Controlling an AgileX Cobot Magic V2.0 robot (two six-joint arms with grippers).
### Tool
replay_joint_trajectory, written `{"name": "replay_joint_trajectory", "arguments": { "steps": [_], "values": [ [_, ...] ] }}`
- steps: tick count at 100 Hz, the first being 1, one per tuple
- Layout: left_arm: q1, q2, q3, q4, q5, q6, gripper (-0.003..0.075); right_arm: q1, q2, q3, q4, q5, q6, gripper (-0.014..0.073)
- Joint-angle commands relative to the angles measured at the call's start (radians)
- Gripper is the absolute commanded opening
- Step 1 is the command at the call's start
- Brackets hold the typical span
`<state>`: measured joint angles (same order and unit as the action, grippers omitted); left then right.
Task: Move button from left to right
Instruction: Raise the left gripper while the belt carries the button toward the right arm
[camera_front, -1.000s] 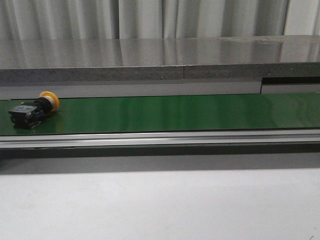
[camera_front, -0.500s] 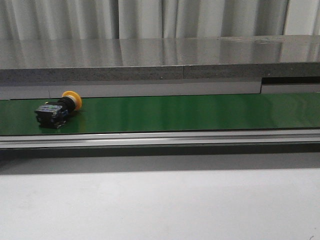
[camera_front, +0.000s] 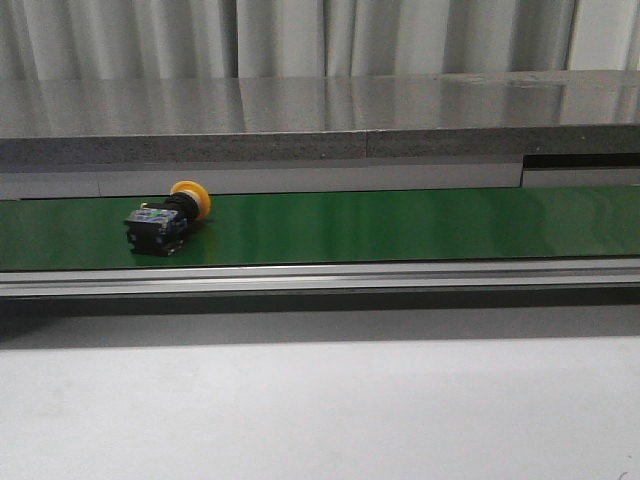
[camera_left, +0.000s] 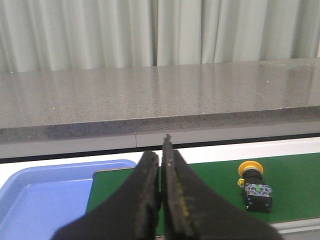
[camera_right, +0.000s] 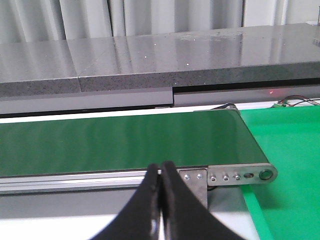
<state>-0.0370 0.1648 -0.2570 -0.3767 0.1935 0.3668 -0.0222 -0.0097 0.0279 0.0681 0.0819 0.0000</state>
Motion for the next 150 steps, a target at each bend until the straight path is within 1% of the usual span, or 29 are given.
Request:
{"name": "replay_joint_trajectory", "arguments": {
  "steps": [1,41,61,78,92,110,133,140,150],
  "values": [
    [-0.01,0.01,-0.027,-0.013,-0.067,-0.003,-0.002,0.003,-0.018,-0.017,-0.006,-0.082,0.0,-0.0067],
    [-0.01,0.01,-0.027,-0.013,-0.067,-0.003,-0.002,0.003,-0.018,-0.017,-0.005,-0.082,0.0,-0.0067],
    [-0.01,0.01,-0.027,-0.013,-0.067,-0.003,-0.002,0.004,-0.018,-0.021,-0.005,-0.145,0.0,-0.0067],
    [-0.01,0.01,-0.027,-0.013,-0.067,-0.003,-0.002,0.004,-0.014,-0.098,-0.005,-0.122,0.0,-0.0067],
    [-0.01,0.01,-0.027,-0.013,-0.067,-0.003,-0.002,0.004,0.035,-0.217,-0.005,0.004,0.0,-0.0067],
    [-0.01,0.01,-0.027,-0.013,-0.067,-0.003,-0.002,0.004,0.176,-0.399,-0.003,0.246,0.0,-0.0067],
    [-0.01,0.01,-0.027,-0.013,-0.067,-0.003,-0.0021,0.004,0.407,-0.633,0.003,0.576,0.0,-0.0067],
    [-0.01,0.01,-0.027,-0.013,-0.067,-0.003,-0.0021,0.004,0.469,-0.682,0.003,0.627,0.0,-0.0067],
    [-0.01,0.01,-0.027,-0.013,-0.067,-0.003,-0.0021,0.004,0.534,-0.711,0.016,0.625,0.0,-0.0067]
  ]
}}
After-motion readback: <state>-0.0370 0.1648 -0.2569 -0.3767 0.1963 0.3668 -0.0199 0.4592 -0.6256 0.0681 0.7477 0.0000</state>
